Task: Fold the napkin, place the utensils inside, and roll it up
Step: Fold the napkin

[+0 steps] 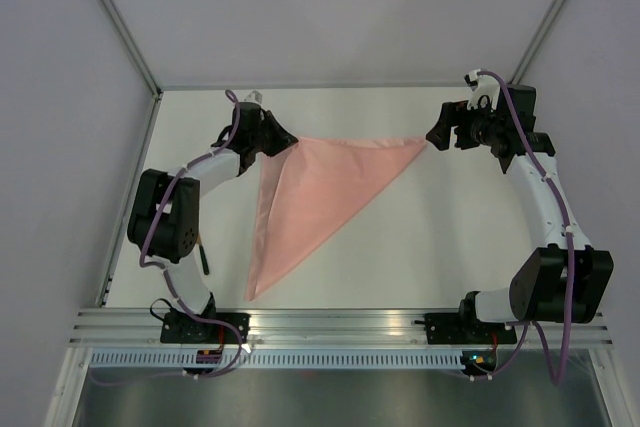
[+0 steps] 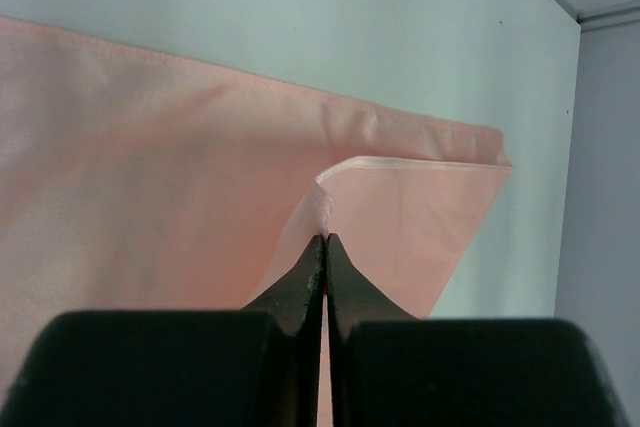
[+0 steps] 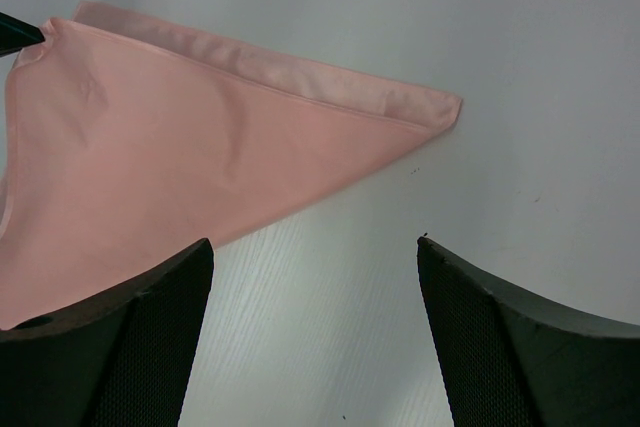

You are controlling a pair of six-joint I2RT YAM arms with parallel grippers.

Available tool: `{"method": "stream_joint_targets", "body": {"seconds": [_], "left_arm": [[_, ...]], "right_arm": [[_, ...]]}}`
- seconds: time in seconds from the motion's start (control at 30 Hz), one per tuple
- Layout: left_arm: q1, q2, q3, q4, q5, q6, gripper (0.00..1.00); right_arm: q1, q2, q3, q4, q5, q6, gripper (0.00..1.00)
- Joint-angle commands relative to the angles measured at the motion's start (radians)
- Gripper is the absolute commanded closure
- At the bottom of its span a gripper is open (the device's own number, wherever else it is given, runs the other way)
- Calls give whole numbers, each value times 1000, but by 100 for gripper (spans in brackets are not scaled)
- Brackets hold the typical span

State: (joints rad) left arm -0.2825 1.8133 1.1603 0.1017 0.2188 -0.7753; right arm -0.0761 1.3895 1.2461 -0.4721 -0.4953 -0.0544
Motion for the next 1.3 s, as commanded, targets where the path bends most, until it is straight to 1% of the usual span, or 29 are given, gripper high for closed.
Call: {"method": "stream_joint_targets", "body": {"seconds": [0.0,0.77,1.27], "left_arm": [[22,18,52,-5,33,-47,98],[103,72,98,-22,47,-21,98],[126,116,136,-25,73,-16,98]], "right_arm": [[-5,6,12,-8,-5,-2,12],[-5,20,12,-7,-8,-5,12],[-4,42,13,-3,-6,-7,12]]}}
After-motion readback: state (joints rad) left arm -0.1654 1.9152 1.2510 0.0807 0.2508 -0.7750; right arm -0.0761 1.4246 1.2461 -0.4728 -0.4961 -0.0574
